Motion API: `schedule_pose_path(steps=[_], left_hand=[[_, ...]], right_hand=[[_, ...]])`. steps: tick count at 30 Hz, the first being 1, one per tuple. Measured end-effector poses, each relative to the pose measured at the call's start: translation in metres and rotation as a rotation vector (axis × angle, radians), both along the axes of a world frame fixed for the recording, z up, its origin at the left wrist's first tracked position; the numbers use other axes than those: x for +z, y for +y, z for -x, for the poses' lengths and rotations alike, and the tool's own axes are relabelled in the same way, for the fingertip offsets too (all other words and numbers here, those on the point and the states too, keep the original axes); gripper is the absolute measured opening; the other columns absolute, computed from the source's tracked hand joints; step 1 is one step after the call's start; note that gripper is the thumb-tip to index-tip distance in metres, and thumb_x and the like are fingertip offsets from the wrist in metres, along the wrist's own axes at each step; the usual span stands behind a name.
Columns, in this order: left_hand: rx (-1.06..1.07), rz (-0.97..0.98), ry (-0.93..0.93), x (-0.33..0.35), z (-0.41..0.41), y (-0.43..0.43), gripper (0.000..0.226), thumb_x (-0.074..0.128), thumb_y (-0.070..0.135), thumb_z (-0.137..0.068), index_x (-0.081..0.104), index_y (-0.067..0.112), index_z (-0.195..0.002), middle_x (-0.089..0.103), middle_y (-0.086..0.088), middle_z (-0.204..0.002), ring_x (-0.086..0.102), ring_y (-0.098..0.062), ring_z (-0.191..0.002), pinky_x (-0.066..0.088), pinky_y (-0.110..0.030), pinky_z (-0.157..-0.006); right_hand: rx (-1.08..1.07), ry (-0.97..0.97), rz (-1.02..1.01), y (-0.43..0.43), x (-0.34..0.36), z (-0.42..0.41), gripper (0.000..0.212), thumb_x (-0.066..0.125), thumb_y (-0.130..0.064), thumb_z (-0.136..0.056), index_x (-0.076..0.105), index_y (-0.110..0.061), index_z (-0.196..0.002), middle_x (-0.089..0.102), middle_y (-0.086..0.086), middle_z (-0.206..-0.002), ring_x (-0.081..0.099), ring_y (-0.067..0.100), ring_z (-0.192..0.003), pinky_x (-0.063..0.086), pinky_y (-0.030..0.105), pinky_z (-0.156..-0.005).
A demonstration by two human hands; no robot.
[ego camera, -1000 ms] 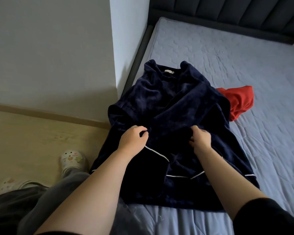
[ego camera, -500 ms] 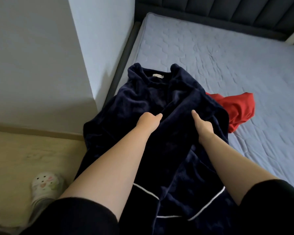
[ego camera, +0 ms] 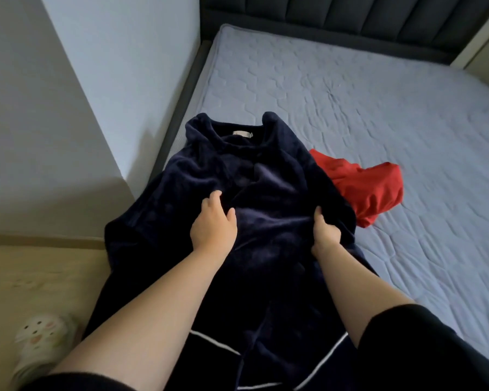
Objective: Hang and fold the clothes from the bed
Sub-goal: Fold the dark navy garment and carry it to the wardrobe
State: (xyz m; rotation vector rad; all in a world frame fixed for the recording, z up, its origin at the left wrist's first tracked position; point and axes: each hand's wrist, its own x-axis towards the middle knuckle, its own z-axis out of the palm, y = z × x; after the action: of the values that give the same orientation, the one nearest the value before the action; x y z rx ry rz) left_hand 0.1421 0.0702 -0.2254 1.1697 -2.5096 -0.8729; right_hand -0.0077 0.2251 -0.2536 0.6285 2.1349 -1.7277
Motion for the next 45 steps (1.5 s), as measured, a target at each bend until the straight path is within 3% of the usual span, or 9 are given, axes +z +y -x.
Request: schedule_pose_path(steps=[5, 7, 10, 13, 16, 22, 30, 37, 45], left_hand=[[-0.484, 0.663, -0.076, 0.000, -0.036, 0.022, 0.068, 0.047, 0.035, -0.094, 0.016, 0.019, -0.152, 0.013, -0.010, -0.158, 0.014, -0.029, -0.145, 0.020, -0.049, -0.113], [-0.622, 0.686, -0.134, -0.006, -0.052, 0.029, 0.071, 0.044, 0.040, -0.094, 0.011, 0.018, -0.152, 0.002, -0.009, -0.160, -0.001, -0.028, -0.147, 0.008, -0.049, -0.116], [-0.693, 0.651, -0.234, -0.020, -0.081, 0.037, 0.068, 0.032, 0.046, -0.097, 0.006, 0.019, -0.153, -0.012, -0.006, -0.159, -0.020, -0.025, -0.144, -0.004, -0.046, -0.116], [-0.796, 0.659, -0.310, -0.030, -0.107, 0.044, 0.064, 0.014, 0.051, -0.095, -0.009, 0.027, -0.150, -0.024, -0.002, -0.154, -0.033, -0.024, -0.138, -0.015, -0.046, -0.112], [-0.828, 0.645, -0.351, -0.026, -0.119, 0.048, 0.065, 0.009, 0.054, -0.095, -0.008, 0.024, -0.150, -0.020, -0.001, -0.156, -0.031, -0.023, -0.139, -0.017, -0.046, -0.112], [-0.872, 0.583, -0.258, -0.019, -0.141, 0.057, 0.075, 0.003, 0.061, -0.089, -0.014, 0.019, -0.149, -0.018, 0.000, -0.158, -0.026, -0.017, -0.143, -0.010, -0.043, -0.116], [-0.940, 0.555, -0.367, -0.024, -0.167, 0.072, 0.078, 0.004, 0.069, -0.086, -0.014, 0.026, -0.149, -0.021, -0.002, -0.157, -0.027, -0.018, -0.142, -0.012, -0.046, -0.116], [-0.670, 0.480, -0.267, -0.010, -0.169, 0.055, 0.070, 0.000, 0.061, -0.089, 0.002, 0.031, -0.152, -0.004, 0.002, -0.161, -0.017, -0.016, -0.145, -0.007, -0.047, -0.116], [-0.410, 0.391, -0.360, -0.007, -0.131, 0.020, 0.059, 0.020, 0.049, -0.100, 0.001, 0.030, -0.152, -0.006, -0.001, -0.161, -0.015, -0.022, -0.146, 0.001, -0.052, -0.116]], right_hand=[[0.200, 0.065, -0.088, -0.007, 0.027, -0.018, 0.082, 0.081, -0.036, -0.072, 0.043, 0.006, -0.132, 0.055, 0.022, -0.129, 0.056, 0.036, -0.114, 0.045, 0.045, -0.100], [0.282, 0.400, -0.376, -0.003, 0.032, -0.050, 0.092, 0.079, -0.032, -0.074, 0.027, 0.001, -0.143, 0.039, 0.024, -0.142, 0.040, 0.039, -0.129, 0.031, 0.041, -0.110], [0.630, 0.927, -0.644, 0.012, 0.021, -0.104, 0.072, 0.062, -0.031, -0.089, 0.026, -0.014, -0.149, 0.022, 0.016, -0.155, 0.019, 0.033, -0.142, 0.018, 0.044, -0.114], [1.062, 0.673, -0.930, 0.031, 0.003, -0.115, 0.058, 0.034, -0.046, -0.099, 0.017, -0.029, -0.152, 0.005, -0.001, -0.161, 0.000, 0.019, -0.148, 0.005, 0.051, -0.116], [0.981, 0.515, -0.985, 0.037, 0.009, -0.110, 0.060, 0.026, -0.049, -0.100, 0.012, -0.023, -0.153, 0.002, 0.000, -0.161, -0.004, 0.017, -0.148, 0.002, 0.052, -0.117], [1.003, 0.941, -1.002, 0.059, 0.008, -0.155, 0.060, 0.036, -0.044, -0.098, 0.022, -0.019, -0.151, 0.011, 0.006, -0.160, 0.005, 0.021, -0.148, 0.006, 0.049, -0.116], [0.987, 0.708, -1.068, 0.094, -0.008, -0.158, 0.061, 0.032, -0.042, -0.099, 0.014, -0.018, -0.152, 0.010, 0.004, -0.160, 0.006, 0.019, -0.148, 0.006, 0.042, -0.119], [1.019, 1.006, -0.846, 0.054, 0.024, -0.151, 0.056, 0.046, -0.027, -0.096, 0.030, -0.012, -0.148, 0.015, 0.009, -0.159, 0.008, 0.025, -0.147, 0.004, 0.045, -0.118], [1.128, 0.803, -1.058, 0.010, 0.026, -0.119, 0.056, 0.036, -0.039, -0.098, 0.025, -0.016, -0.148, 0.011, 0.009, -0.159, -0.001, 0.025, -0.147, 0.000, 0.051, -0.116]])
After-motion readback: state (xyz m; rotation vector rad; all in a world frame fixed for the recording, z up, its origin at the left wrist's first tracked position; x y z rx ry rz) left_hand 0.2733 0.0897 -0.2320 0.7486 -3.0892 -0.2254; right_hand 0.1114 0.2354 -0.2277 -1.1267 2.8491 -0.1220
